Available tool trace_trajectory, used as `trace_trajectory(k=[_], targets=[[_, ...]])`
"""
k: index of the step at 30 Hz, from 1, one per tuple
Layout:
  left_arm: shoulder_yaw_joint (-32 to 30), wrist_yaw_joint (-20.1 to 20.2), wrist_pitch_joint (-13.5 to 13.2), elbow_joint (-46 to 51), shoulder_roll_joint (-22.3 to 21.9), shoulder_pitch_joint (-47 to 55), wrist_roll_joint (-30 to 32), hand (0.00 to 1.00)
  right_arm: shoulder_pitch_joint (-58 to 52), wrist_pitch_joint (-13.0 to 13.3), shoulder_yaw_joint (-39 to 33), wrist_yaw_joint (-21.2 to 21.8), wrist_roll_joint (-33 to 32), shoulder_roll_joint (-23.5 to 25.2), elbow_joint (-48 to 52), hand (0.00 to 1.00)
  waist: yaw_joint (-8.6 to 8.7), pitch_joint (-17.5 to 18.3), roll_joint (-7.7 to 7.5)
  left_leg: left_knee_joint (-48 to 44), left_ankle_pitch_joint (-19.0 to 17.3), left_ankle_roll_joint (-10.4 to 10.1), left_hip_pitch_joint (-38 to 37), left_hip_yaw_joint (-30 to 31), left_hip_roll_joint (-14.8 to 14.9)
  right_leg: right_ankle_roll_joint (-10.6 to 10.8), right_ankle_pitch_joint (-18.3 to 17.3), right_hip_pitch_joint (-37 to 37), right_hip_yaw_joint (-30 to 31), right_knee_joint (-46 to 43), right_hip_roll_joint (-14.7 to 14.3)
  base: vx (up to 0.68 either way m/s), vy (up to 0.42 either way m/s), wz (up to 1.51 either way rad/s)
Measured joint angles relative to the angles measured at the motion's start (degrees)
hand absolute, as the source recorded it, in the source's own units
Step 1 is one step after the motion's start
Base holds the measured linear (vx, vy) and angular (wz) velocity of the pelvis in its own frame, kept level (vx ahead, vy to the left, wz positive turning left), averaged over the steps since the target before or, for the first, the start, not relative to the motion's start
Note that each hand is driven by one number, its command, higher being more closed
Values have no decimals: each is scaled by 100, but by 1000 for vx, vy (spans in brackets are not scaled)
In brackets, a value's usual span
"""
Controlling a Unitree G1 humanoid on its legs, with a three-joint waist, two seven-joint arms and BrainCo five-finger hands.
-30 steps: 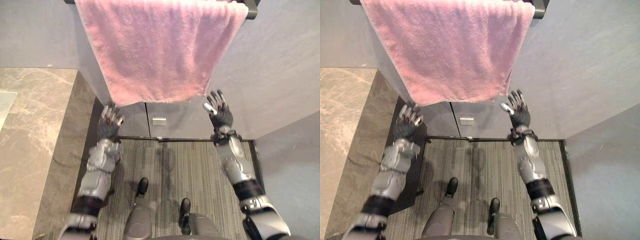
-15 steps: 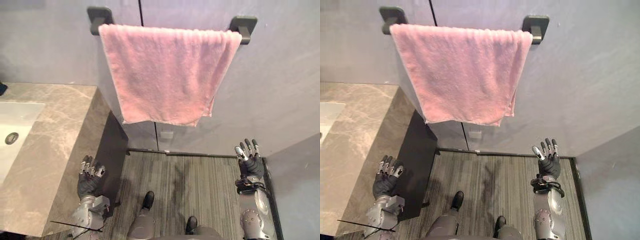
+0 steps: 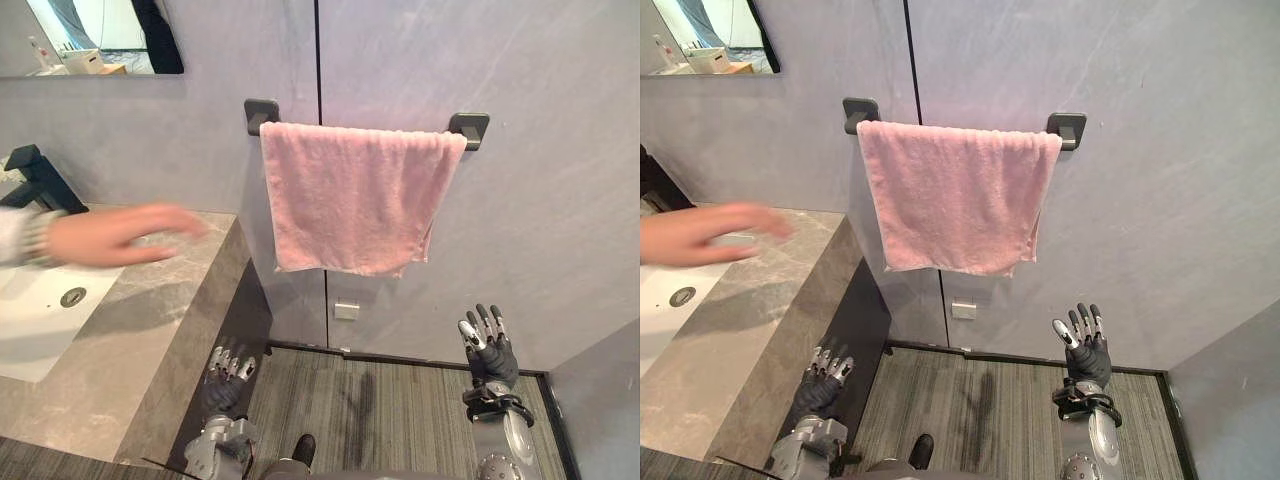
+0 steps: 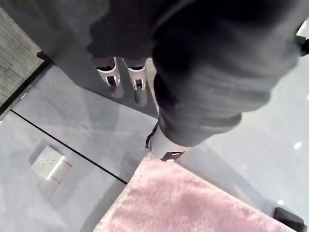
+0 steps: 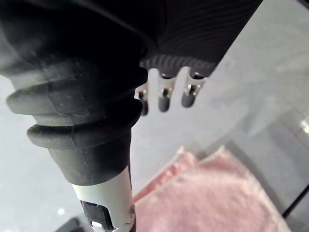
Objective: Organize washtable
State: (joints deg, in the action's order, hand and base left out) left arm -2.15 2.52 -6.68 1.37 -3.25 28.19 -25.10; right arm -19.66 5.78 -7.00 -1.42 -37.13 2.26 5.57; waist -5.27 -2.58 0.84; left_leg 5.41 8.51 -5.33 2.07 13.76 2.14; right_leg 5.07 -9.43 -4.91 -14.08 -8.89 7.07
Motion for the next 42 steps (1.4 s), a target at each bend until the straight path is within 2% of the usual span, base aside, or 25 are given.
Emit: trace_trajectory(k=[9, 14, 18, 27, 42], targets=[[674, 120, 21, -183, 74, 52, 113, 0, 16, 2, 281, -122, -4, 127, -1, 0, 6, 49, -19, 0, -21, 19, -7, -184, 29, 7, -17, 26, 84, 64, -1, 4, 6, -7], [1124, 213, 26, -188, 267, 50, 202, 0, 16, 2, 375, -213, -5, 119, -88, 0, 46, 92, -31, 0, -10, 42, 36, -315, 66, 27, 39, 118, 193, 107, -12, 37, -8, -12], [1186, 240, 26, -190, 309, 48, 326, 0, 64, 2, 386, -222, -5, 103, -279, 0, 114, 96, -41, 0, -28, 33, 41, -373, 66, 26, 41, 147, 262, 128, -21, 33, -5, -9], [1316, 208, 25, -206, 511, -122, 373, 0, 181, 2, 512, -238, -4, -16, -552, 0, 130, 82, -82, 3, -52, 23, 125, -469, 98, 12, 144, 222, 378, 264, -59, 8, 0, -6], [1104, -22, 25, -258, 444, -135, 504, 0, 185, 2, 525, -339, 3, 13, -657, 0, 130, 66, -123, 8, -51, 23, 125, -475, 100, 12, 146, 222, 380, 265, -60, 0, 0, 0]])
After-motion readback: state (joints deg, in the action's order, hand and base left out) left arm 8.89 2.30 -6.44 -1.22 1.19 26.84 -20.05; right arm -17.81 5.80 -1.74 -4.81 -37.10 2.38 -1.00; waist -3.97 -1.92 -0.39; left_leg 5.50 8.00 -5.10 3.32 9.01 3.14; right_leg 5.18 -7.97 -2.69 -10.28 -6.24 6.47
